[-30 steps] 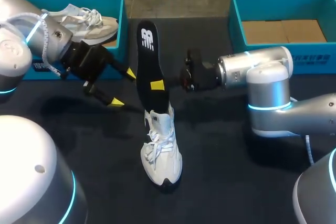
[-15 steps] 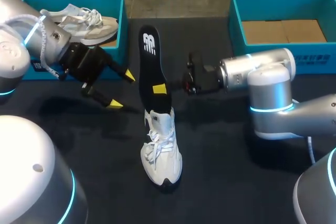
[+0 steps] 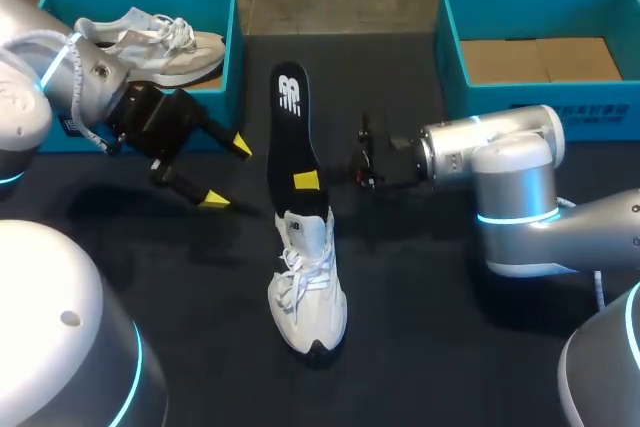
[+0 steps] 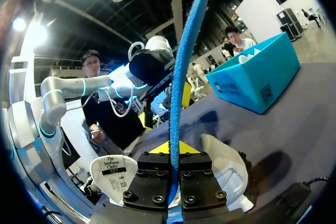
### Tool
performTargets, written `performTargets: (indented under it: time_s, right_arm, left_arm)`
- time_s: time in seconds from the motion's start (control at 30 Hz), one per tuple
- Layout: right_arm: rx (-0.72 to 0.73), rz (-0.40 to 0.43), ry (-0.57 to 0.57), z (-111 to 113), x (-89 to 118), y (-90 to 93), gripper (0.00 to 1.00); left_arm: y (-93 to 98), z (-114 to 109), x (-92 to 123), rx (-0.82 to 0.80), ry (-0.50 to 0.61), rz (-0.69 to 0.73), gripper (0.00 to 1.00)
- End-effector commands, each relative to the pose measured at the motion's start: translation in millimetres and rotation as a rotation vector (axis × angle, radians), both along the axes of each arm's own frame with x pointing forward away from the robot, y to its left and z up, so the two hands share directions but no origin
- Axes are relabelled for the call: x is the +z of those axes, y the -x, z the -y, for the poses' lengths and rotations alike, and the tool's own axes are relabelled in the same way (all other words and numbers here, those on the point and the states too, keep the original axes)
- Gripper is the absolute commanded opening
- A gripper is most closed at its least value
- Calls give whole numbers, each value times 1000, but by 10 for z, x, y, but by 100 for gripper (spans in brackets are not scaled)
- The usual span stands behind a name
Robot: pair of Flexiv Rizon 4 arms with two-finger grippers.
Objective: Take the shoe out of the shoebox, open the shoe tongue, remove and reinsert the insole, then place the shoe into the shoebox
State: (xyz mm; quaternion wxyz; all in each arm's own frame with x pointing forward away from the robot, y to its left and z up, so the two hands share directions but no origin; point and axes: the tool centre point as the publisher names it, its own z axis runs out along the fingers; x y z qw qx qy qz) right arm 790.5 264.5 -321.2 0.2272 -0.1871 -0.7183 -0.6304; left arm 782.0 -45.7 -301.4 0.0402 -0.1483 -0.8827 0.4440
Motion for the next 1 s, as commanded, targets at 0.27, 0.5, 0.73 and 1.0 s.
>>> performTargets:
  time_s: [0.27,0.5,0.73,1.0]
  right_arm:
    - [-19,-32,9,-6,-137,128,0]
    - [-28,-67,7,-9,-213,217,0]
    - [-32,-91,11,-14,-266,277,0]
    - [-30,-75,18,-25,-183,240,29]
  left_arm:
    - [4,-21,-29,0,5,-8,100]
    - [-28,-13,-22,-1,8,-5,100]
    - [-40,-23,-20,1,5,-5,100]
    - [-43,-13,-21,-12,-7,-9,100]
